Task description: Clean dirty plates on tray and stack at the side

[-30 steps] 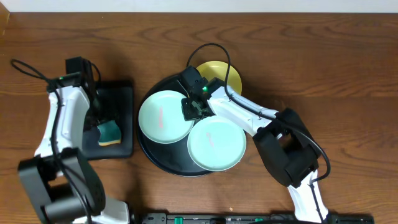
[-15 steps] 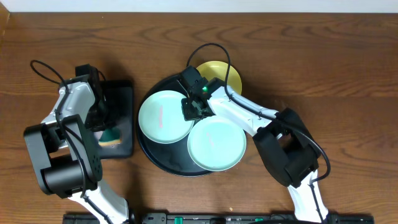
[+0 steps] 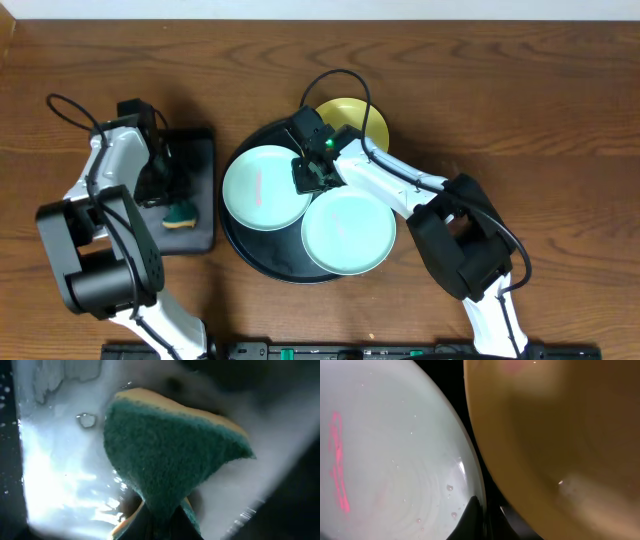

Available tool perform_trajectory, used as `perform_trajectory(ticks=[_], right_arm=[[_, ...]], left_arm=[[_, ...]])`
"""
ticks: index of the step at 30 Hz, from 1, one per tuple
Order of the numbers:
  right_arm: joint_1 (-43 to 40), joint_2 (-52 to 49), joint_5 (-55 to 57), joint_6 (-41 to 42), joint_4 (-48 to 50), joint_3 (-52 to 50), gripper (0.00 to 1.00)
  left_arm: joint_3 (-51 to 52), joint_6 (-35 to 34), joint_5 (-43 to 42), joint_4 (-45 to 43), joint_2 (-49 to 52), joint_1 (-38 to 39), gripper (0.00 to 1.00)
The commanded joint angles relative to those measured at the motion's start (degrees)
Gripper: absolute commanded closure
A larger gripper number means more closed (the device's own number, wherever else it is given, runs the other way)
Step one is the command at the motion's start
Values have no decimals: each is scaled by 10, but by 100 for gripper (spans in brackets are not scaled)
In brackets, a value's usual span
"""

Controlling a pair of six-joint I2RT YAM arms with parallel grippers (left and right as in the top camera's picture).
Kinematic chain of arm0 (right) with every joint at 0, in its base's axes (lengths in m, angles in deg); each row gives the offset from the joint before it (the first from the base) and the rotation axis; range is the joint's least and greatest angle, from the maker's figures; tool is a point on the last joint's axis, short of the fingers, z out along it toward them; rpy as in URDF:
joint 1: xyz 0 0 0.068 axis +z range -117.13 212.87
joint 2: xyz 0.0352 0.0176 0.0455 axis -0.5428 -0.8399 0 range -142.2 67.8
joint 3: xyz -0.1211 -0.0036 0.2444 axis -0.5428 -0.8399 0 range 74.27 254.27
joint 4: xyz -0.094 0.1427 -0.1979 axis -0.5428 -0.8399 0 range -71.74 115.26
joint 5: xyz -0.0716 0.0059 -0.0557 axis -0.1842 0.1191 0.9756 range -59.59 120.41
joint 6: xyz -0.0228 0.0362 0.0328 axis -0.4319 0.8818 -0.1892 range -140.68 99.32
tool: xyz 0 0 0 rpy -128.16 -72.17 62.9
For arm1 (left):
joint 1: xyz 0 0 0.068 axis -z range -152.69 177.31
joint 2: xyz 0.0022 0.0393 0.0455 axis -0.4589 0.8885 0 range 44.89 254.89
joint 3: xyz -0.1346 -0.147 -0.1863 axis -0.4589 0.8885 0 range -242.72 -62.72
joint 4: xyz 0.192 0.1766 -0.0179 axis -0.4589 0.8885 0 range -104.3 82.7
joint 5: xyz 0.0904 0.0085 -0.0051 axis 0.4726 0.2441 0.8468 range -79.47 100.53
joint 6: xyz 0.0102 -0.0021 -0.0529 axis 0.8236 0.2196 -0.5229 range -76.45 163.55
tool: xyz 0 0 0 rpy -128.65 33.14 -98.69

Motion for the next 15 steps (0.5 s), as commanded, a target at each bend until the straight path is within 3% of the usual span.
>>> perform_trajectory(ticks=[1,6,15], right_arm=[[5,-13,15,-4,-2,2,99],[5,-13,15,-4,-2,2,99],[5,-13,15,-4,-2,2,99]], left_arm=[[-32,14,-57,7,-74,0,93],[-32,3,-96,12,-123,19,93],[-6,-59,-115,-15,-104,119,93]])
